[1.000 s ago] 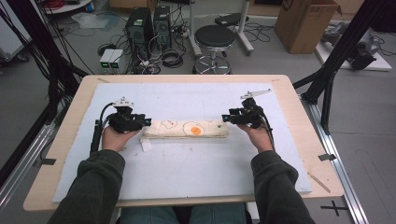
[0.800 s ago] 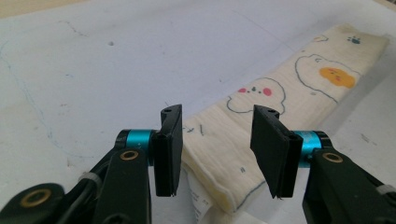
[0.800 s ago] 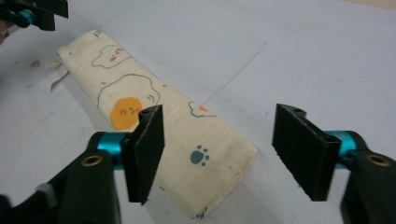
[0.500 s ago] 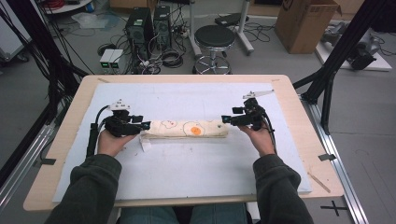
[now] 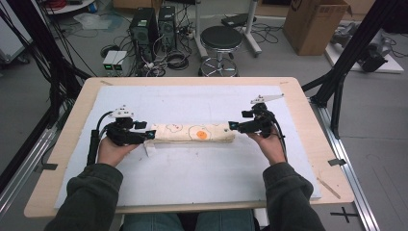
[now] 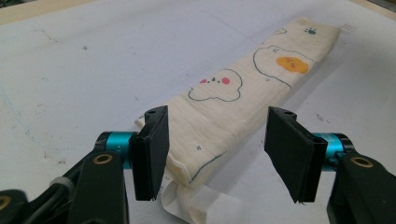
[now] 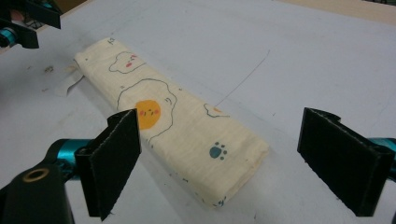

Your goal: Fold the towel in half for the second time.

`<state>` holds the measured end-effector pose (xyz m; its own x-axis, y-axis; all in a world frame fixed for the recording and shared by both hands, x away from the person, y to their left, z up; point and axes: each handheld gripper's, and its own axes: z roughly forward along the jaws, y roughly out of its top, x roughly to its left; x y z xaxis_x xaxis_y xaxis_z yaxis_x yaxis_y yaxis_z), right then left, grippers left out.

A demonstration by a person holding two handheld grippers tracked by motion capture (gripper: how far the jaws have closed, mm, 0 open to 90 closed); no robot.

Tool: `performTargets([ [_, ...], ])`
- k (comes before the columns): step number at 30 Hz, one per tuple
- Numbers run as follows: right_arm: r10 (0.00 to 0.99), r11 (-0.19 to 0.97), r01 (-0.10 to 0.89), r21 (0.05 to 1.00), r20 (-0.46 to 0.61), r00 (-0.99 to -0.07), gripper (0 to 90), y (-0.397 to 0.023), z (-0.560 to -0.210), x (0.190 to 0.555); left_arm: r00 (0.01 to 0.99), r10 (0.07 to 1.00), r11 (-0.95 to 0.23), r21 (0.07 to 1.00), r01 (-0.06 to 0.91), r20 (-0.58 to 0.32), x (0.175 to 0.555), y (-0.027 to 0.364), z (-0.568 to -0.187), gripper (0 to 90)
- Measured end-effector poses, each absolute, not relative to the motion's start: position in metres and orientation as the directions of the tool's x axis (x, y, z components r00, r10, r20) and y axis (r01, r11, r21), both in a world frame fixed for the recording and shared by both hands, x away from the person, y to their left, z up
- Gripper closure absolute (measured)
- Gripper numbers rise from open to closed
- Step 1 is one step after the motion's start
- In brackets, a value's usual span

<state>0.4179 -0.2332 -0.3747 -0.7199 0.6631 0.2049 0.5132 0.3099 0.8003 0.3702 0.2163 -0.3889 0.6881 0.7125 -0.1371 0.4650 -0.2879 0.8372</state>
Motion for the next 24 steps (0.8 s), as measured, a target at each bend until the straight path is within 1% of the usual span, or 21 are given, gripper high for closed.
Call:
performTargets([
  [4, 0.659, 0.311, 0.518, 0.797, 0.211, -0.722, 12.7, -0.233, -0.372, 0.413, 0.696, 0.707, -0.300, 0.838, 0.455, -0.124, 0.365, 0.218, -0.385, 39.0],
  [8, 0.659, 0.320, 0.505, 0.802, 0.194, -0.727, 12.6, -0.233, -0.368, 0.407, 0.699, 0.707, -0.304, 0.845, 0.440, -0.109, 0.360, 0.219, -0.381, 37.9],
  [13, 0.658, 0.320, 0.499, 0.805, 0.190, -0.729, 12.4, -0.234, -0.365, 0.401, 0.692, 0.715, -0.294, 0.857, 0.423, -0.096, 0.353, 0.222, -0.379, 34.2],
  [15, 0.662, 0.301, 0.488, 0.819, 0.189, -0.725, 12.5, -0.236, -0.368, 0.397, 0.687, 0.719, -0.285, 0.859, 0.426, -0.102, 0.350, 0.224, -0.380, 33.8],
  [24, 0.673, 0.316, 0.492, 0.811, 0.173, -0.719, 12.4, -0.243, -0.383, 0.385, 0.685, 0.724, -0.287, 0.863, 0.416, -0.089, 0.338, 0.231, -0.383, 32.4],
])
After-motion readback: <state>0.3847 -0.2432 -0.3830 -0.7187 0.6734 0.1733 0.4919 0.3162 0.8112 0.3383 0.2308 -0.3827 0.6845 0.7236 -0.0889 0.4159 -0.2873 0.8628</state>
